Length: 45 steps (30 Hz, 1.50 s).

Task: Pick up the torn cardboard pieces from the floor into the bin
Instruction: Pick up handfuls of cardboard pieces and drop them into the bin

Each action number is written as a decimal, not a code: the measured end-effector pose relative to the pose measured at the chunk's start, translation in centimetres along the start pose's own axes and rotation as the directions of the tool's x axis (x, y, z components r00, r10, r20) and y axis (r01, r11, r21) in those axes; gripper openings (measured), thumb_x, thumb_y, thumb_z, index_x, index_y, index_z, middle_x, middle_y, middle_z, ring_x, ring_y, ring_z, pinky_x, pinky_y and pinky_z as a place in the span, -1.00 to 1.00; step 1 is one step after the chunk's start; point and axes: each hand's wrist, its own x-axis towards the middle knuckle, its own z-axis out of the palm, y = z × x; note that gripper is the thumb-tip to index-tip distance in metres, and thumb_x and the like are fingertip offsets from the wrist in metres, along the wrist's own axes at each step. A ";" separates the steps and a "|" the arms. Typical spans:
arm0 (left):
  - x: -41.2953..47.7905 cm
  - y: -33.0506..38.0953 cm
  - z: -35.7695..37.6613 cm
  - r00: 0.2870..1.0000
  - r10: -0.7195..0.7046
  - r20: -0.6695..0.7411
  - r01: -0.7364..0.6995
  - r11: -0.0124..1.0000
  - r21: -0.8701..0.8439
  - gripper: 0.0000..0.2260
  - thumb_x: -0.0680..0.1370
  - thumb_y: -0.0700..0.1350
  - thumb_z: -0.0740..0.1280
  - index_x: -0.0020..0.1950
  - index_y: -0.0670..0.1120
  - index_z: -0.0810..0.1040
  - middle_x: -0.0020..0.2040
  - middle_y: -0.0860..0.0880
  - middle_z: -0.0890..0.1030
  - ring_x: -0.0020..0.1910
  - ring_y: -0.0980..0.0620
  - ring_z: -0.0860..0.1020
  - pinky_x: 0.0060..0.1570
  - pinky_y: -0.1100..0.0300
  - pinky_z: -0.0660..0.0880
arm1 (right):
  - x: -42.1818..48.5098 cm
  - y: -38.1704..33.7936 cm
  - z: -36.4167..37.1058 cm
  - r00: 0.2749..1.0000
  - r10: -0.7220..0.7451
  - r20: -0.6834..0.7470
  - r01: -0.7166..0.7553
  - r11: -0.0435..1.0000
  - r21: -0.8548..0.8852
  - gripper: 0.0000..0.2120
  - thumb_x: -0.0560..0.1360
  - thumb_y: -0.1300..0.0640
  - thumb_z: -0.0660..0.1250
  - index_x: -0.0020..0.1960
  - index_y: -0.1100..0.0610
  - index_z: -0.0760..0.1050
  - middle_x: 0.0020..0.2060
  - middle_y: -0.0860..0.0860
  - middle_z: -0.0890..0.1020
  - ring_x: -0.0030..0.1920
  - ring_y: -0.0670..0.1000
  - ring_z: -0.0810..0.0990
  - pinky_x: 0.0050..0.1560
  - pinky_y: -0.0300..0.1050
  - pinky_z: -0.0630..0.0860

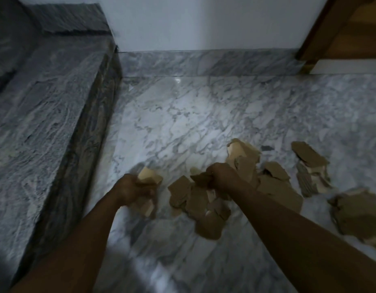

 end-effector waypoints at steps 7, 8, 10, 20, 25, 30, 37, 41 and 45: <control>-0.1 4.2 7.6 0.941 0.221 0.257 -0.310 0.869 0.385 -0.32 0.36 0.15 0.52 0.43 0.04 0.39 0.44 -0.03 0.21 0.34 -0.14 0.30 0.28 0.07 0.37 | -0.6 0.7 -1.9 0.999 0.031 -0.019 -0.028 0.985 0.172 -0.76 0.37 0.13 0.56 -0.14 0.30 0.64 -0.24 0.20 0.65 -0.22 0.15 0.62 -0.33 -0.18 0.43; 0.0 4.4 8.4 0.945 0.247 0.214 -0.318 0.848 0.425 -0.34 0.40 0.14 0.50 0.44 0.08 0.36 0.44 -0.06 0.20 0.33 -0.16 0.28 0.28 0.02 0.38 | -0.9 1.0 -2.8 0.998 0.030 -0.061 -0.015 0.973 0.228 -0.79 0.37 0.13 0.56 -0.23 0.27 0.62 -0.33 0.16 0.62 -0.29 0.12 0.59 -0.39 -0.19 0.38; -0.2 4.7 8.9 0.947 0.268 0.175 -0.320 0.809 0.494 -0.36 0.44 0.12 0.46 0.47 0.08 0.30 0.41 -0.07 0.23 0.33 -0.17 0.29 0.25 -0.07 0.39 | -1.6 1.7 -4.5 0.992 0.050 -0.118 -0.002 0.926 0.377 -0.75 0.39 0.15 0.55 -0.38 0.20 0.57 -0.43 0.14 0.59 -0.37 0.10 0.56 -0.40 -0.16 0.44; -1.4 5.5 5.2 0.963 0.262 0.066 -0.269 0.945 0.187 -0.51 0.42 -0.09 0.52 0.24 -0.10 0.38 0.12 -0.18 0.58 0.04 -0.17 0.57 -0.09 0.08 0.48 | -4.7 2.7 -7.8 0.964 0.123 0.236 -0.175 0.962 0.210 -0.74 0.37 0.06 0.57 -0.17 0.24 0.61 -0.24 0.07 0.65 -0.17 0.04 0.66 -0.11 -0.03 0.64; -2.3 6.0 1.9 0.975 0.207 0.084 -0.220 0.951 0.218 -0.73 0.33 0.09 0.54 -0.21 -0.02 0.54 -0.24 -0.02 0.60 -0.17 -0.04 0.59 -0.29 0.19 0.39 | -6.0 1.0 -5.9 0.920 0.102 0.379 -0.095 0.995 -0.039 -0.63 0.43 -0.07 0.51 0.02 0.22 0.66 -0.08 0.13 0.66 -0.06 0.10 0.62 -0.12 -0.14 0.44; -3.0 5.7 2.8 0.928 0.186 0.324 -0.270 0.933 0.239 -0.79 0.37 0.05 0.56 -0.10 0.05 0.62 -0.13 0.03 0.66 -0.10 0.04 0.63 -0.09 0.07 0.59 | -7.5 0.5 1.7 0.964 0.172 0.203 -0.167 0.985 -0.042 -0.63 0.40 -0.02 0.47 0.16 0.07 0.56 -0.02 0.10 0.55 0.13 0.18 0.48 0.08 0.03 0.43; -3.1 5.8 10.4 0.886 0.337 0.318 -0.462 0.698 0.547 -0.36 0.39 0.16 0.46 0.44 0.14 0.36 0.47 -0.04 0.22 0.35 -0.17 0.29 0.28 -0.12 0.37 | -8.9 1.2 3.9 0.990 0.144 0.008 -0.139 0.939 0.315 -0.54 0.35 0.17 0.49 0.12 0.10 0.32 -0.14 0.04 0.60 -0.18 0.07 0.58 -0.32 -0.10 0.40; -3.4 5.3 11.8 0.889 0.384 0.250 -0.449 0.622 0.641 -0.35 0.49 0.06 0.41 0.51 0.06 0.22 0.48 -0.04 0.32 0.34 -0.15 0.35 0.23 -0.07 0.33 | -8.7 2.9 0.9 0.982 0.178 0.061 -0.188 0.944 0.273 -0.80 0.32 0.16 0.55 -0.15 0.18 0.58 -0.28 0.07 0.57 -0.20 0.07 0.58 -0.31 -0.15 0.33; -3.5 6.2 10.7 0.934 0.233 0.270 -0.326 0.867 0.377 -0.27 0.47 0.15 0.37 0.54 -0.01 0.13 0.35 -0.19 0.48 0.26 -0.19 0.50 0.24 -0.06 0.46 | -8.9 3.8 -3.6 0.981 0.184 0.060 -0.193 0.925 0.329 -0.79 0.40 0.11 0.54 -0.16 0.22 0.58 -0.41 -0.02 0.46 -0.39 -0.08 0.43 -0.35 -0.18 0.35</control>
